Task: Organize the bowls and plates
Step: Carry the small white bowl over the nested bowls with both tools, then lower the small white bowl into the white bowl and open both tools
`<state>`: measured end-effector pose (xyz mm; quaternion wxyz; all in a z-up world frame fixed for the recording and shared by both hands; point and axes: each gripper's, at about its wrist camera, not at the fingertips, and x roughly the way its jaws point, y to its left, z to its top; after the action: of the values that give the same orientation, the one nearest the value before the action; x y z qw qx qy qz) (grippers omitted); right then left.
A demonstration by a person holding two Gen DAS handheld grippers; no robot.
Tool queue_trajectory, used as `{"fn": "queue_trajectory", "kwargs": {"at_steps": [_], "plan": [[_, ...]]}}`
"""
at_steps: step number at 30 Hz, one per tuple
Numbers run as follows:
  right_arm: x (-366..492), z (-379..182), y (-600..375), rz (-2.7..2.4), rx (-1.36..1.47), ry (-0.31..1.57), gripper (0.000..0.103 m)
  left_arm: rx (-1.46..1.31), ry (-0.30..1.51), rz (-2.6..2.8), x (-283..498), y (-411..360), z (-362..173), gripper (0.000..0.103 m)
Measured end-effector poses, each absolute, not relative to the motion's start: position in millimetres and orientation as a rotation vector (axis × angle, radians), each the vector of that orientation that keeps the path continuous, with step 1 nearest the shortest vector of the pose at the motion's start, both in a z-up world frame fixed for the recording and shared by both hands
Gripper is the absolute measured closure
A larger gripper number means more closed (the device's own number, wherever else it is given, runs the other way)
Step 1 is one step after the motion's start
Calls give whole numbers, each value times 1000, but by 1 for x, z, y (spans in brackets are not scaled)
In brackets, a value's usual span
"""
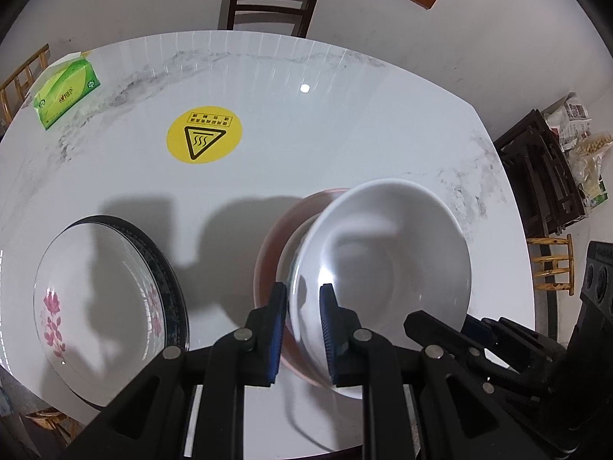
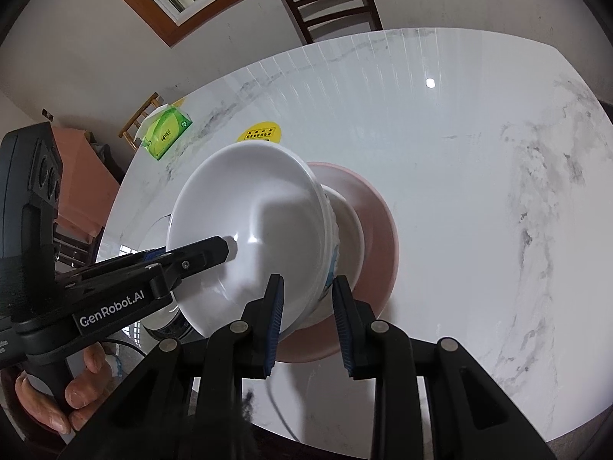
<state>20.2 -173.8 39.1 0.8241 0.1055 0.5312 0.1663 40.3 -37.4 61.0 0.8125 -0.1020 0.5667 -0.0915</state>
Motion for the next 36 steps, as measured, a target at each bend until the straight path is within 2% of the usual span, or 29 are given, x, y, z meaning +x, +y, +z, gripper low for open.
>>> {"fn": "queue_trajectory", "kwargs": {"at_steps": [16, 36], "plan": [[33, 30, -173, 347, 214, 1167, 76, -203, 1246, -187, 52, -41, 50, 85], [35, 28, -171, 345, 194, 1162, 70, -208, 1253, -195, 54, -43, 48, 85]]}}
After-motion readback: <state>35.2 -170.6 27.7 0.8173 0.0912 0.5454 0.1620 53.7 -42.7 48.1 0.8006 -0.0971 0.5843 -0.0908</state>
